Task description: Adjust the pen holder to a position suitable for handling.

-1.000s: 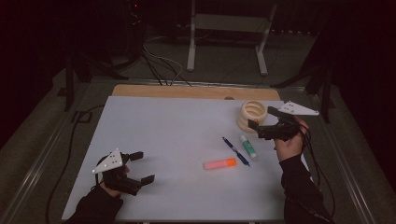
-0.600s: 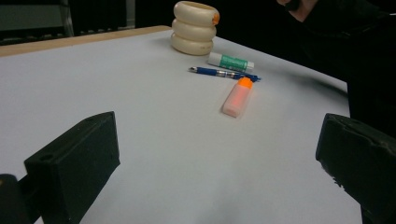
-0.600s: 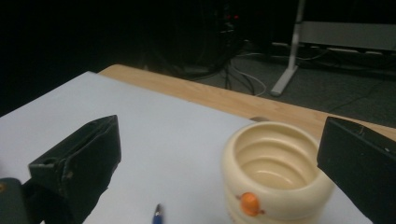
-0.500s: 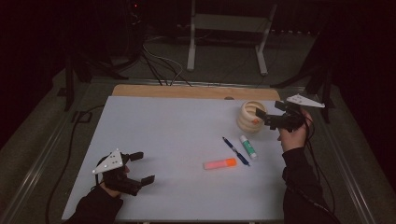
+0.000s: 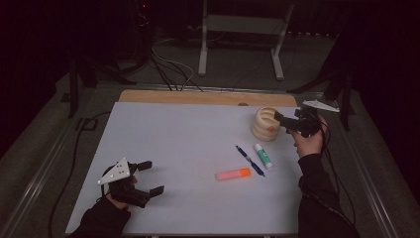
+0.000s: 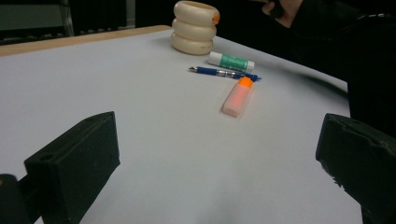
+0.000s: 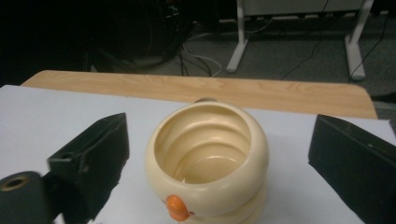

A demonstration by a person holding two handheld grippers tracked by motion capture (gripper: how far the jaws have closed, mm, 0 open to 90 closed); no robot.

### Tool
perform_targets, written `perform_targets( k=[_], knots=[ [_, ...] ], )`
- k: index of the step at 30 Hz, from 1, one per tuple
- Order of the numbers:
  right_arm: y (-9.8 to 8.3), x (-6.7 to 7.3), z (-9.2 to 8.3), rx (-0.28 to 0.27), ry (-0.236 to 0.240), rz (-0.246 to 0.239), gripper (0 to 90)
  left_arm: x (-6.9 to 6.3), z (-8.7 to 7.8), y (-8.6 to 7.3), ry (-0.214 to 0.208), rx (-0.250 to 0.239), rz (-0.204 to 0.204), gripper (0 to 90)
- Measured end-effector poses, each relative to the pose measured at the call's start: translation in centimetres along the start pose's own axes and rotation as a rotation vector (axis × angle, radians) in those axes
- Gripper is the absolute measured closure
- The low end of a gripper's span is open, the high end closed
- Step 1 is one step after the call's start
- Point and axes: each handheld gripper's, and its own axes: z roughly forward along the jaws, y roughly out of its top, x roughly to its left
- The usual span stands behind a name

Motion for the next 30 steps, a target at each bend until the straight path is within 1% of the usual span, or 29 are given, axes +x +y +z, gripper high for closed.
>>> perform_targets(
  k=[1, 2, 4, 7, 8, 11, 15, 17, 18, 19, 21, 22, 23, 24, 26, 30],
  knots=[
    [-0.1, 0.0, 0.1, 0.005, -0.009, 0.005, 15.1, 0.0, 0.0, 0.0, 0.0, 0.001, -0.001, 0.1],
    [-0.2, -0.1, 0.1, 0.01, -0.014, 0.006, 15.6, 0.0, 0.0, 0.0, 0.0, 0.0, -0.002, 0.1],
    [-0.3, -0.1, 0.3, 0.021, -0.035, 0.008, 20.5, 0.0, 0.0, 0.0, 0.0, -0.005, 0.001, 0.1],
    [-0.4, 0.1, 0.7, 0.032, -0.078, -0.006, 27.3, 0.0, 0.0, 0.0, 0.001, 0.002, -0.001, 0.1],
    [-0.4, 0.2, 0.8, 0.036, -0.095, -0.001, 30.1, 0.0, 0.0, 0.0, 0.0, -0.001, -0.003, 0.1],
    [-0.4, 0.1, 1.2, 0.04, -0.117, 0.014, 35.8, 0.0, 0.0, 0.0, 0.0, 0.0, 0.003, 0.1],
    [-0.3, 0.2, 2.1, 0.073, -0.151, 0.019, 41.7, 0.0, 0.0, 0.0, 0.001, -0.003, 0.0, 0.1],
    [-0.3, 0.2, 2.4, 0.08, -0.157, 0.017, 42.6, 0.0, 0.0, 0.0, 0.001, -0.001, 0.001, 0.1],
    [-0.3, 0.2, 2.6, 0.085, -0.163, 0.021, 44.4, 0.0, 0.0, 0.0, 0.003, 0.003, 0.002, 0.1],
    [-0.3, 0.2, 2.8, 0.091, -0.176, 0.024, 46.2, 0.0, 0.0, 0.0, 0.004, 0.003, 0.001, 0.1],
    [-0.2, 0.2, 3.0, 0.096, -0.182, 0.028, 47.1, 0.0, 0.0, 0.0, 0.004, -0.002, 0.001, 0.1],
    [-0.2, 0.3, 3.3, 0.108, -0.198, 0.033, 49.3, 0.0, 0.0, 0.0, 0.002, -0.003, 0.002, 0.1],
    [-0.2, 0.3, 3.7, 0.119, -0.201, 0.036, 49.7, 0.0, 0.0, 0.0, -0.001, 0.002, 0.003, 0.1],
    [-0.2, 0.3, 3.7, 0.119, -0.201, 0.036, 49.7, 0.0, 0.0, 0.0, 0.001, 0.008, 0.004, 0.1],
    [-0.4, 0.5, 4.3, 0.136, -0.215, 0.037, 51.5, 0.0, 0.1, 0.0, 0.001, 0.006, 0.007, 0.1],
    [-0.6, 0.6, 4.8, 0.151, -0.229, 0.047, 54.4, -0.1, 0.0, 0.0, 0.001, 0.005, 0.009, 0.1]
  ],
)
